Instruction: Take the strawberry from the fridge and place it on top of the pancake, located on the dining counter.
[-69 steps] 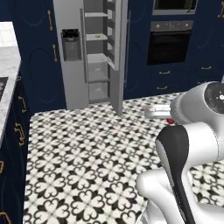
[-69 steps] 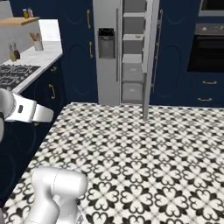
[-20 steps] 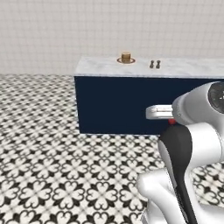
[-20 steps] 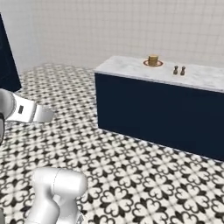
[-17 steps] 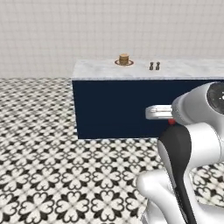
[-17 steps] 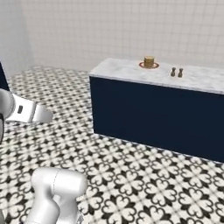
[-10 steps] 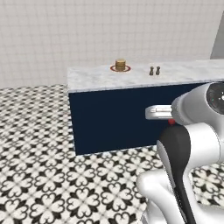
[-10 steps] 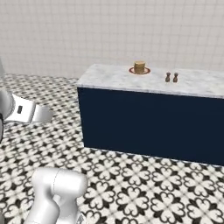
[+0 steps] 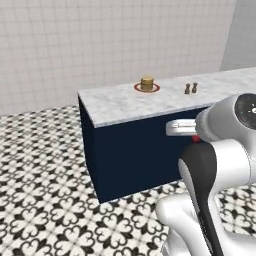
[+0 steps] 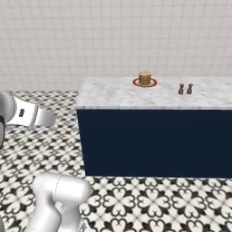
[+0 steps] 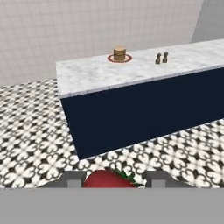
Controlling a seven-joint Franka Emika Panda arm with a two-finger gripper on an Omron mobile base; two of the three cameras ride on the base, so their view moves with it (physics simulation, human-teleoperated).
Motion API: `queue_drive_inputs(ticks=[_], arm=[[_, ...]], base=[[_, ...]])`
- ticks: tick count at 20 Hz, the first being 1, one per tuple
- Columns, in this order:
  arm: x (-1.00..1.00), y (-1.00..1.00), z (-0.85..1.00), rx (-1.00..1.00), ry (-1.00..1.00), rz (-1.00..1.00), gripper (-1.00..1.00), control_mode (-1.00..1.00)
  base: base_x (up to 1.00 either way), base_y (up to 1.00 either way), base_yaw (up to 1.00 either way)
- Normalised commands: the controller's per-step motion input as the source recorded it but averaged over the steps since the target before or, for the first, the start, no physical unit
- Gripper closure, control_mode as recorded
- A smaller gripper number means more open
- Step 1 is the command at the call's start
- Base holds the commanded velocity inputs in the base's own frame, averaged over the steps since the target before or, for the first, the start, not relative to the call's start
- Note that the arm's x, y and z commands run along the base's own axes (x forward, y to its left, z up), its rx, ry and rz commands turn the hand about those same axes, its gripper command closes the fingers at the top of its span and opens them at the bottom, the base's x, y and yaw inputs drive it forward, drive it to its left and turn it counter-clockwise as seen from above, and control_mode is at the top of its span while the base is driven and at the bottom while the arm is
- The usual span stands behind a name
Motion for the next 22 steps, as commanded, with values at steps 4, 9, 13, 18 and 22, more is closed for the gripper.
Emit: queue_drive_inputs(ticks=[4, 9, 13, 18, 22], arm=[[0.00, 0.00, 0.00, 0.00, 0.00, 0.00, 1.00, 1.00], [0.00, 0.00, 0.00, 0.00, 0.00, 0.00, 1.00, 1.00], [0.00, 0.00, 0.00, 0.00, 0.00, 0.00, 1.00, 1.00], [0.00, 0.00, 0.00, 0.00, 0.00, 0.00, 1.00, 1.00], [0.00, 0.00, 0.00, 0.00, 0.00, 0.00, 1.00, 1.00]], base=[[0.46, 1.00, -0.15], [0.48, 1.00, -0.18], [0.80, 1.00, -0.28], [0.92, 1.00, -0.40], [0.83, 1.00, -0.42]])
